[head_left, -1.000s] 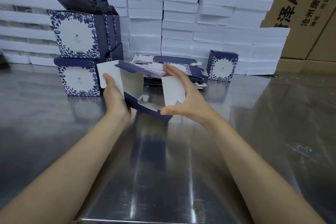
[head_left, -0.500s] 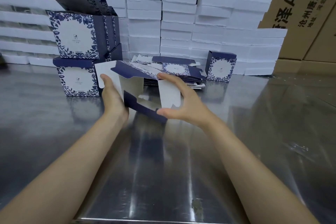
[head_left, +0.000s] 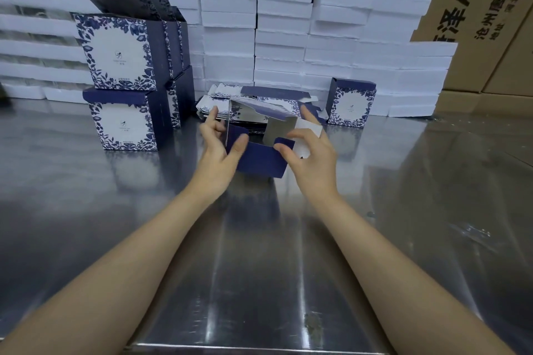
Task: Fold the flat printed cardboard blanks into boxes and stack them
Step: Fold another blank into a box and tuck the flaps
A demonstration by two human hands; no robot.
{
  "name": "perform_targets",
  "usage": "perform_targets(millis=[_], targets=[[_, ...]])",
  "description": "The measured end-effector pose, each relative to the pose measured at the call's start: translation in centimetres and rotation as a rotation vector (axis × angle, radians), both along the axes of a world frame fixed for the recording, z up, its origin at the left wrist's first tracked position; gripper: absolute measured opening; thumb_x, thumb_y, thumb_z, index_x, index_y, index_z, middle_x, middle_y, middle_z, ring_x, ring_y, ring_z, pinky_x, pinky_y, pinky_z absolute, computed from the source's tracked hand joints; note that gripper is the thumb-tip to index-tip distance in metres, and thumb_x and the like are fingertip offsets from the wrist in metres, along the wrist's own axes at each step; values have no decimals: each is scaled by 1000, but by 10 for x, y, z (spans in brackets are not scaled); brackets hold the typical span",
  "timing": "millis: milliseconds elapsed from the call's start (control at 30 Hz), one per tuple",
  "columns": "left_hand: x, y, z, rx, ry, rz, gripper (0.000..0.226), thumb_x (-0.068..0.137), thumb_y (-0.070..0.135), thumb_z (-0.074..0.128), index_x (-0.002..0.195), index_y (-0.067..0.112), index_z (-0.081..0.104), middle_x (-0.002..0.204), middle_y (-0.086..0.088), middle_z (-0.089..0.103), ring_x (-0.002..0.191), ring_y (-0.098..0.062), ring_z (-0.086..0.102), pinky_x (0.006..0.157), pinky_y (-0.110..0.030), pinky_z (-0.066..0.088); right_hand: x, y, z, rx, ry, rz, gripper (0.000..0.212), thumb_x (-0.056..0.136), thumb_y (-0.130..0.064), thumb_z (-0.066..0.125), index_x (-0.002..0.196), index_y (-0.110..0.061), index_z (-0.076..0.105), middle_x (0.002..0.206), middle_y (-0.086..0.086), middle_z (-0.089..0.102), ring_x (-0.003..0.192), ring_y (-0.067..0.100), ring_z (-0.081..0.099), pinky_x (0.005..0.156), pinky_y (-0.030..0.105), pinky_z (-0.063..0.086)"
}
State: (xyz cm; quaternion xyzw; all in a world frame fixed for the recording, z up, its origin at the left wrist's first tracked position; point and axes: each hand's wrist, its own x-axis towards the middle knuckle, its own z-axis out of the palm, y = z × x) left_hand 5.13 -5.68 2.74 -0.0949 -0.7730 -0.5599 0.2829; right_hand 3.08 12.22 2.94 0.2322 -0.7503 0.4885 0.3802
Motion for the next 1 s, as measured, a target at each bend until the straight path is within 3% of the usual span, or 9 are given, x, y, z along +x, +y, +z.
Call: perform_targets(millis=[67, 167, 267, 367, 433, 533, 633, 767, 1000], targets=[[1, -3, -2, -97, 53, -10, 60, 95, 15, 59, 138, -2, 20, 135, 15, 27, 126, -2, 37, 113, -33, 31, 3, -1, 4, 85, 48, -26, 10, 80, -7, 75, 88, -8, 71, 151, -7, 26, 127, -25, 24, 92, 3, 31], [2, -3, -2, -189, 126, -4, 53, 93, -5, 55, 135, -5, 22, 153, -12, 12, 141, -26, 32, 116, -32, 29, 11, -4, 14, 301, 100, -83, 21, 81, -5, 72, 100, -14, 69, 157, -4, 3, 136, -1, 35, 76, 25, 51], [-1, -6, -6, -332, 228, 46, 53, 89, -15, 52, 135, -3, 30, 155, -18, 7, 141, -12, 21, 111, -8, 20, 17, -12, 21, 501, 89, -189, 32, 82, -5, 64, 110, -20, 63, 161, -4, -6, 121, 19, 53, 47, 27, 42], [-3, -10, -7, -420, 253, 21, 54, 92, -9, 52, 141, 6, 35, 153, -4, 6, 137, 3, 16, 108, -2, 15, 19, -13, 21, 491, 39, -194, 29, 82, -19, 51, 110, -20, 59, 163, -8, 5, 108, 19, 58, 57, 28, 40], [-5, -13, -6, -453, 219, -10, 59, 93, 7, 61, 145, 18, 34, 154, 7, 2, 141, 8, 8, 109, -2, 11, 17, -9, 22, 381, -41, -86, 39, 81, -22, 38, 111, -12, 60, 159, -9, 23, 122, 15, 51, 78, 38, 49], [-8, -20, -8, -540, 176, -84, 100, 75, 23, 83, 151, 33, 20, 157, 13, -11, 144, 7, -2, 108, -3, 17, 14, 2, 27, 250, -132, 93, 54, 77, -13, 30, 120, -8, 62, 152, -6, 38, 138, 10, 35, 103, 46, 41], [-8, -24, -8, -744, 168, 47, 124, 64, 26, 90, 152, 42, 6, 157, 14, -21, 146, -16, 19, 92, -29, 49, 13, 8, 33, 259, -152, 165, 59, 75, -9, 30, 124, -7, 63, 152, -4, 39, 139, 9, 34, 106, 43, 40], [-8, -25, -8, -805, 223, 152, 116, 69, 33, 85, 153, 38, 5, 161, 0, -13, 136, -31, 37, 76, -36, 52, 16, 10, 37, 470, -128, 195, 66, 72, -7, 33, 134, -12, 56, 157, -5, 31, 142, 12, 30, 108, 25, 31], [-7, -22, -6, -880, 325, 153, 102, 71, 30, 82, 151, 28, 19, 161, -13, 4, 133, -36, 41, 73, -41, 56, 16, 15, 32, 623, 33, 6, 75, 74, -4, 43, 146, -24, 41, 148, -5, 41, 113, 25, 43, 100, 34, 39]])
